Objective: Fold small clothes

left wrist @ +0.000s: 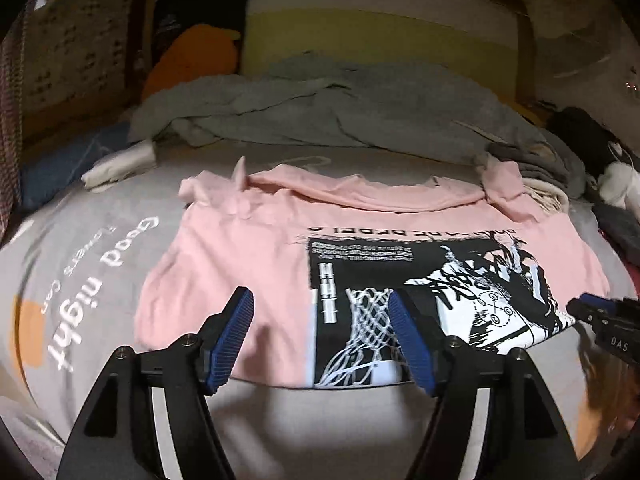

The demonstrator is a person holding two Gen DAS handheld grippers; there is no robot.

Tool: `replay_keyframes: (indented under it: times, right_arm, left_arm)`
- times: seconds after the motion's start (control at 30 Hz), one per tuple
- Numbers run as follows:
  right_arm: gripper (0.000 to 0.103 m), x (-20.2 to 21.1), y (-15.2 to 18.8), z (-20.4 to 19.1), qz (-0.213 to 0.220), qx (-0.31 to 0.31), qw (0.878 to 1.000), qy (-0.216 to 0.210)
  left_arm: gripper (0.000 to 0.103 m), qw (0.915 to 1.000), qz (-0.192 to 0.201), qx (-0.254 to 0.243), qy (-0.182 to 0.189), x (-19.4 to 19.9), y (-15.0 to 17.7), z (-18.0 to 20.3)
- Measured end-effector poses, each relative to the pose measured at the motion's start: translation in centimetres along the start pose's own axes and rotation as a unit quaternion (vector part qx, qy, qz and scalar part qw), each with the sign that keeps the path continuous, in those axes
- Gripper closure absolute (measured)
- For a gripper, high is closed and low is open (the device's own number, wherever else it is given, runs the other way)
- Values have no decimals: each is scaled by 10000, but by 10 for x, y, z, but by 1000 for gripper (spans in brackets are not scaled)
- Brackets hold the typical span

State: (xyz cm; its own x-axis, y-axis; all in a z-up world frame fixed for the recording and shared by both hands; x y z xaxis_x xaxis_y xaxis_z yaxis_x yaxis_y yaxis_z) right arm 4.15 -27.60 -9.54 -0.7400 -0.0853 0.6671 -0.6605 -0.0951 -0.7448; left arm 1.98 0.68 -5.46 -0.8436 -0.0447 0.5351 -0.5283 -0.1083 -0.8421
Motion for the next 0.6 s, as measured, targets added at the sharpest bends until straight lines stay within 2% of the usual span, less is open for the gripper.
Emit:
replay_keyframes:
  times: [0.1,0.17,0.23,0.27,0.33,0.4,0.5,0.57,0.6]
  right_arm:
    - [75,2,0,1,49,8,10000,-25]
    - [75,2,-1,2,90,21,10000,-8]
    - [75,2,-1,3,99,1,10000,4]
    - [75,2,-1,4,93,-16,10000,1]
    - [75,1,-3,5,90,-43,9999,16]
    - [75,0,-5,7,110,-60,9999,71]
    - [75,2,-14,12,234,-112,9994,234]
    - [75,10,-20,15,379,-253,9988,167]
    - [75,14,-22,16,424,-305,9986,106]
  left_arm:
    - [34,9998,-22,75,-201,-1,-2,-12]
    - [34,9977,22,236,-643,-2,-7,-31]
    - [36,9965,-8,616,-566,-3,-11,-52]
    - [36,9961,-148,698,-512,-8,-10,-59]
    - [48,9945,-522,609,-670,-19,-1,-68]
    - [53,9896,-854,540,-1028,-28,15,-79]
    - [55,9894,-782,723,-991,-23,23,-86]
    - [56,9874,-790,583,-1241,-18,24,-93]
    - [56,9840,-746,553,-1519,-14,27,-102]
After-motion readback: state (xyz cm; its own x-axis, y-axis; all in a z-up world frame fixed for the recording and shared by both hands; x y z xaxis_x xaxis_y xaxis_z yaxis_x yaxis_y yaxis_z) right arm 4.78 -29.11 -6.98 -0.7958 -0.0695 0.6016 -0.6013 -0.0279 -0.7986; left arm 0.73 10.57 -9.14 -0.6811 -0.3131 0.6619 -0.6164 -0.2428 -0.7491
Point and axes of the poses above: each gripper's, at about its wrist camera, not at the fingertips, and x roughly against the way its jaws point, z to its right, y to its underside, the point moved 8 cm from there along -x, roughly the way its jaws point, and after that the axes turned 1 degree about x, right-handed, at the moved point
